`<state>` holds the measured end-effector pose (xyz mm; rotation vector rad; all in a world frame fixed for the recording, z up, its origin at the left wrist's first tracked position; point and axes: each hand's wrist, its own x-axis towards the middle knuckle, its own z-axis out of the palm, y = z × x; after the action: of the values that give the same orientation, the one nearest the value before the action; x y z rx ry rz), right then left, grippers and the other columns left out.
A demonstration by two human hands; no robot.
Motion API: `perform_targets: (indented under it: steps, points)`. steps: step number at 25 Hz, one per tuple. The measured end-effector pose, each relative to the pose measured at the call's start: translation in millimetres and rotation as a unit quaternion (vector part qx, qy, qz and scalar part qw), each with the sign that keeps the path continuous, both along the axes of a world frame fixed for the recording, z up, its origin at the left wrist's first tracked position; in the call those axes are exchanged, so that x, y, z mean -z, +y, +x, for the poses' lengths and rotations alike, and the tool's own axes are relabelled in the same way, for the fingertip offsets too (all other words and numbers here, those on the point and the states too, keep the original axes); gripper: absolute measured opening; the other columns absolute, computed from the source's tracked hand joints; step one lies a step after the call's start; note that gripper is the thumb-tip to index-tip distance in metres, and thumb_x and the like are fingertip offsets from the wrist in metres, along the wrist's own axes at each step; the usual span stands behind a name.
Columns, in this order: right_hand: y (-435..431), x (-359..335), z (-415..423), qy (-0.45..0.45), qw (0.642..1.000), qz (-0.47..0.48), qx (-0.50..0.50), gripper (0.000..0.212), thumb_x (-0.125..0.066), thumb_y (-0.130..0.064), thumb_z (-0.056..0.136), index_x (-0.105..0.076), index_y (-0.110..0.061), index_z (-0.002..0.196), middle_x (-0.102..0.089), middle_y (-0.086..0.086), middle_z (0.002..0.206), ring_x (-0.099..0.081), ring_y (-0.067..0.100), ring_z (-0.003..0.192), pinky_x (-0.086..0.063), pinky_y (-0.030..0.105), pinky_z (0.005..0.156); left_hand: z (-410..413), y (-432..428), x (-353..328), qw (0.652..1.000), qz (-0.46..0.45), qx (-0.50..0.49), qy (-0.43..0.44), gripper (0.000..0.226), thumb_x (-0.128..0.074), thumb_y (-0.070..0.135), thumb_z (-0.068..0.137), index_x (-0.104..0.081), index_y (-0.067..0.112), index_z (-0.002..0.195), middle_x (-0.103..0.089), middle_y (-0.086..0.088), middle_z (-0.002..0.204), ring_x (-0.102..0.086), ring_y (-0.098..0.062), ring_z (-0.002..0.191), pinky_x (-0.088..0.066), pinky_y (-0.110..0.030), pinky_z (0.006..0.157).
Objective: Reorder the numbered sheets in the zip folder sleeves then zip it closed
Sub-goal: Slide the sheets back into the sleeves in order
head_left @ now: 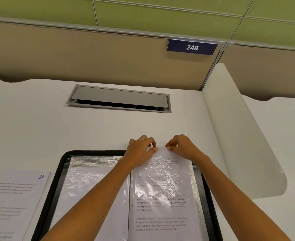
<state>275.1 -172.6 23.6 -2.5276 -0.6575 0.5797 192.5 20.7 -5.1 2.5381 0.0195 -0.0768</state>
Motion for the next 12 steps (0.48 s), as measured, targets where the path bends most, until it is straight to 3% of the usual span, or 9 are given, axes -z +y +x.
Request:
perform_targets:
  steps: [6, 9, 12]
  points:
    - [-0.1, -5.1, -19.0, 0.012, 0.999, -0.016, -0.035, 0.021, -0.062, -0.007, 0.088, -0.076, -0.015, 0.101, -0.07, -0.002, 0.088, -0.055, 0.006, 0.074, -0.035, 0.006, 0.062, -20.2, -6.9, -4.9, 0.998, 0.045, 0.044, 0.011, 0.034, -0.06, 0.058, 0.083, -0.067, 0.026, 0.094, -0.053, 0.008, 0.101, -0.046, -0.011, 0.102, -0.034, -0.036, 0.094]
    - [-2.9, -9.1, -28.1, 0.026, 0.999, -0.012, -0.032, 0.019, -0.061, -0.009, 0.088, -0.076, -0.017, 0.098, -0.066, -0.004, 0.076, -0.054, 0.013, 0.066, -0.039, 0.015, 0.059, -27.9, -10.3, -6.7, 0.994, 0.069, 0.08, 0.033, 0.031, -0.065, 0.055, 0.081, -0.066, 0.027, 0.094, -0.053, 0.009, 0.101, -0.044, -0.011, 0.103, -0.032, -0.034, 0.092]
    - [-7.4, -11.5, -35.4, 0.03, 0.999, 0.001, -0.031, 0.013, -0.062, -0.019, 0.09, -0.074, -0.018, 0.095, -0.071, -0.005, 0.078, -0.062, 0.017, 0.071, -0.049, 0.025, 0.068, -31.5, -14.0, -10.2, 0.991, 0.09, 0.092, 0.025, 0.024, -0.059, 0.047, 0.089, -0.067, 0.026, 0.097, -0.058, 0.008, 0.101, -0.045, -0.014, 0.103, -0.03, -0.034, 0.088]
